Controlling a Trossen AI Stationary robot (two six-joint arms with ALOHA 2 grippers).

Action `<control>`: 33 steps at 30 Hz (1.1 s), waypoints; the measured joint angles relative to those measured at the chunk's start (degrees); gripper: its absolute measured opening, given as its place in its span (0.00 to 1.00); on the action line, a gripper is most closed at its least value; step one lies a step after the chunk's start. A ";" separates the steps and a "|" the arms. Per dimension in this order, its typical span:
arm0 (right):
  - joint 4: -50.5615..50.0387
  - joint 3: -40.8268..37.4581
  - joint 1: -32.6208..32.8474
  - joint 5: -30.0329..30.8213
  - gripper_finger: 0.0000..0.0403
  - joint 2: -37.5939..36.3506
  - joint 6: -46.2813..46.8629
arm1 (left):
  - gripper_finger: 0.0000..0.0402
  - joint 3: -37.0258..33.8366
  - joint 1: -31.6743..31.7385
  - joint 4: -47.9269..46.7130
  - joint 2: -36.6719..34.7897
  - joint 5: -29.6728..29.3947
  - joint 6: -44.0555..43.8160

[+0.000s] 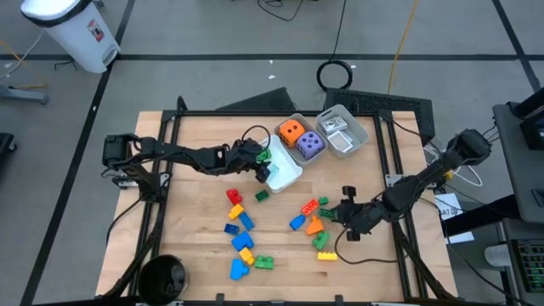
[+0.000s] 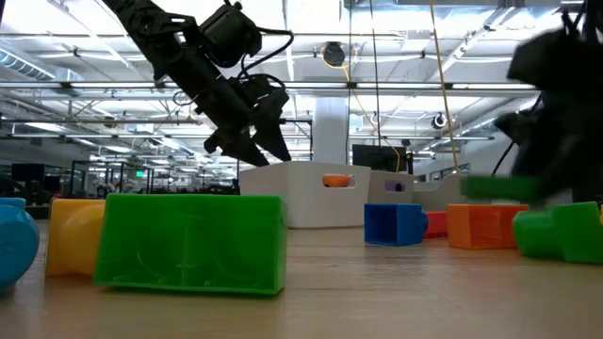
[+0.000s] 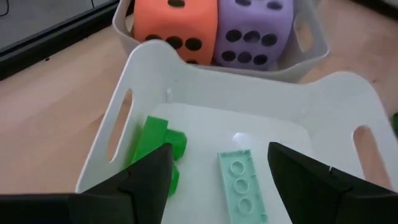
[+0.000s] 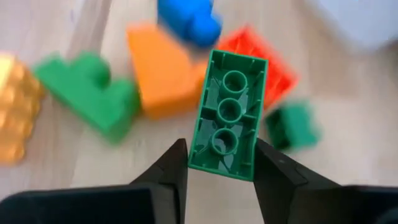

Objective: Pick & Place Toys
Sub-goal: Put the green game piece into the white bin

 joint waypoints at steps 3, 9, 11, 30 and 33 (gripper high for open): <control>1.63 2.02 -0.02 7.51 0.26 -2.37 -7.48 | 0.67 0.00 -0.04 3.08 0.00 1.89 -0.04; 17.44 2.58 -3.52 18.96 0.26 -3.84 -33.85 | 0.67 0.00 -0.19 11.98 0.00 12.46 -0.09; 20.67 2.58 -6.57 19.00 0.27 -3.82 -41.14 | 0.67 0.00 -0.78 15.18 0.00 15.41 -0.09; 34.98 2.49 -15.74 14.31 0.26 5.33 -48.33 | 0.67 0.00 -9.13 30.28 0.00 15.94 1.48; 37.82 2.49 -15.74 14.34 0.26 6.45 -49.72 | 0.67 0.00 -9.07 29.21 0.00 15.71 1.40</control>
